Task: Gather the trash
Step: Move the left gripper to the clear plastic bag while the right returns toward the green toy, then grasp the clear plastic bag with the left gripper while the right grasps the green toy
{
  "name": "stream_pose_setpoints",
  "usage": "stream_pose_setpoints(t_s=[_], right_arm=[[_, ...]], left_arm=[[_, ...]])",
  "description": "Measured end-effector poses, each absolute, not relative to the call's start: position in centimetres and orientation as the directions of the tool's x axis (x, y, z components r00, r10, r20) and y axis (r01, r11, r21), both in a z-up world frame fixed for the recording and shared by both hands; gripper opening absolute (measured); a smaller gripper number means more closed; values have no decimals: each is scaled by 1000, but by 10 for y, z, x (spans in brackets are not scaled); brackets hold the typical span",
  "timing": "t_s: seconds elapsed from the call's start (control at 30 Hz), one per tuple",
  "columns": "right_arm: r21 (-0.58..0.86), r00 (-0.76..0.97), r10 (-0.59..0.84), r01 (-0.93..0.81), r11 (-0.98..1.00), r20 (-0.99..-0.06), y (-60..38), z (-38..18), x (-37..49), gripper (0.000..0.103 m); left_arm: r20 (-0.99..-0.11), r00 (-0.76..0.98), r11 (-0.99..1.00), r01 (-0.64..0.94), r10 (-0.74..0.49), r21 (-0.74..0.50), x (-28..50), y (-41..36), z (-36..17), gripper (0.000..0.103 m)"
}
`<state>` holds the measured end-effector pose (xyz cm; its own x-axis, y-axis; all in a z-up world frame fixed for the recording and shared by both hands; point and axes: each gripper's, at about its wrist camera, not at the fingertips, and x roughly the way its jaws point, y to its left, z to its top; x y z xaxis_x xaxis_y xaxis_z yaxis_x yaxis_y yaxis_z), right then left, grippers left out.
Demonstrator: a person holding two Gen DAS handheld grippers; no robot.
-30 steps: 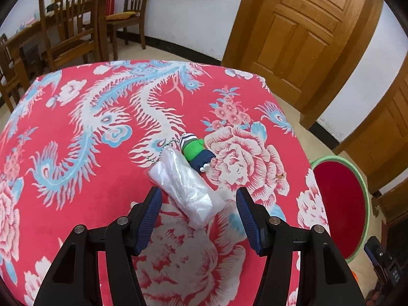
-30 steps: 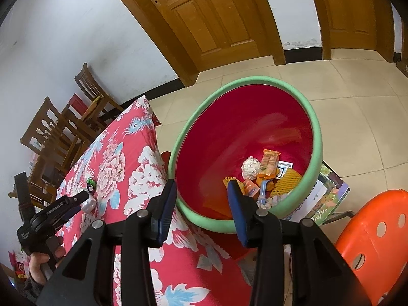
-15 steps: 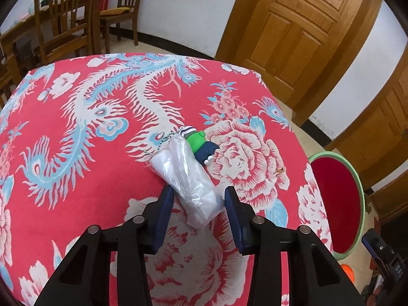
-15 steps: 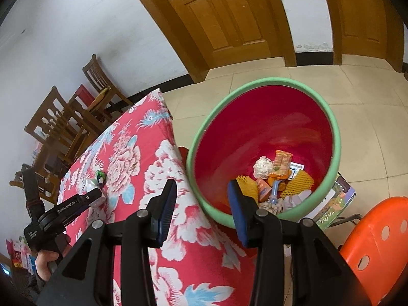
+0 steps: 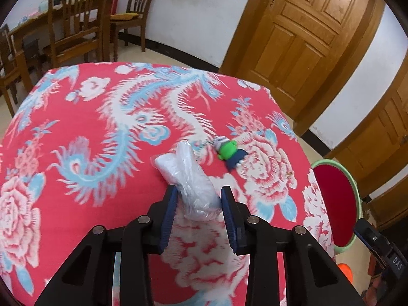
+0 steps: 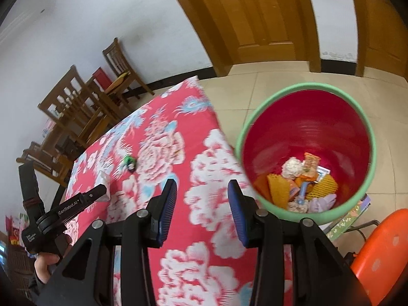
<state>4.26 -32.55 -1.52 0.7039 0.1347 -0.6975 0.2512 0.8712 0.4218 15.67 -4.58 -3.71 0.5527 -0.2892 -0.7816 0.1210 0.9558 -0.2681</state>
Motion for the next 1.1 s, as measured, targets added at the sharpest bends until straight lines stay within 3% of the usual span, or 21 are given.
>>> stream_pose_setpoints(t_s=[0.47, 1.1], right_arm=[[393, 666, 210, 135, 909, -715, -252, -13, 88, 44], [267, 606, 195, 31, 963, -771, -183, -39, 181, 44]], left_arm=[[-769, 590, 956, 18, -246, -292, 158, 16, -40, 36], [-767, 595, 958, 19, -241, -286, 163, 25, -54, 36]])
